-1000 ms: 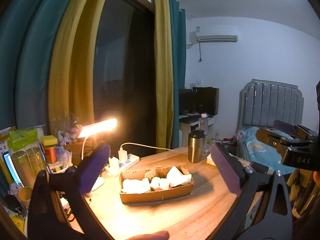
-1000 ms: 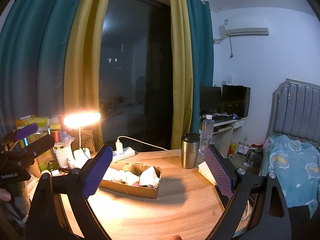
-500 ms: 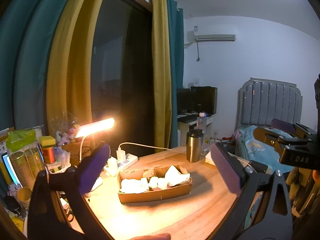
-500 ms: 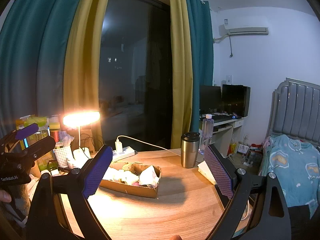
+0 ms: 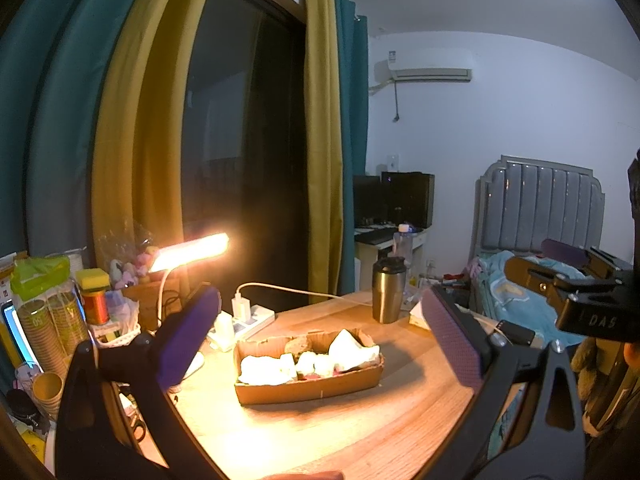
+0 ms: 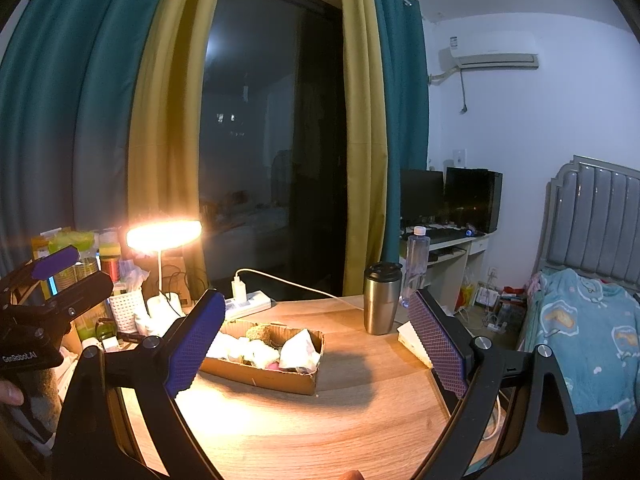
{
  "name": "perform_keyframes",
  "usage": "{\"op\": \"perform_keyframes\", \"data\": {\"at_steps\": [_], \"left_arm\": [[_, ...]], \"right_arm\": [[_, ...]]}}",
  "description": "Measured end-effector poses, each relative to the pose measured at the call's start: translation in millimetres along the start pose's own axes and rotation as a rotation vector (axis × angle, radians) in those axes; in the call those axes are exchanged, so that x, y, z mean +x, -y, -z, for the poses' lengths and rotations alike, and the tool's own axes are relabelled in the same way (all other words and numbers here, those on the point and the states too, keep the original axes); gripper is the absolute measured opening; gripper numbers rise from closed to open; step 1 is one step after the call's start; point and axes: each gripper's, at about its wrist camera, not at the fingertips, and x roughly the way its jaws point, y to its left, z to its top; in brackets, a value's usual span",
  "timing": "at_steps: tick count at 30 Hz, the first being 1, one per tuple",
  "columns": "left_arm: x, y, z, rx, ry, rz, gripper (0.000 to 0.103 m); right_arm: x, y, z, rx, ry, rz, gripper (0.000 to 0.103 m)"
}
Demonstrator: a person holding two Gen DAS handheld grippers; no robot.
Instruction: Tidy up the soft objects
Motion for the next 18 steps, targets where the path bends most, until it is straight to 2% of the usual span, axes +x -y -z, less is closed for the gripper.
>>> {"op": "perform_keyframes", "data": {"at_steps": [18], "left_arm": [[-3.1,2.3,2.8,-0.004,-0.002,0.003,0.102]], "right_arm": [[1.7,-2.7,4.0,-0.006,-0.003,-0.004,0.095]]}}
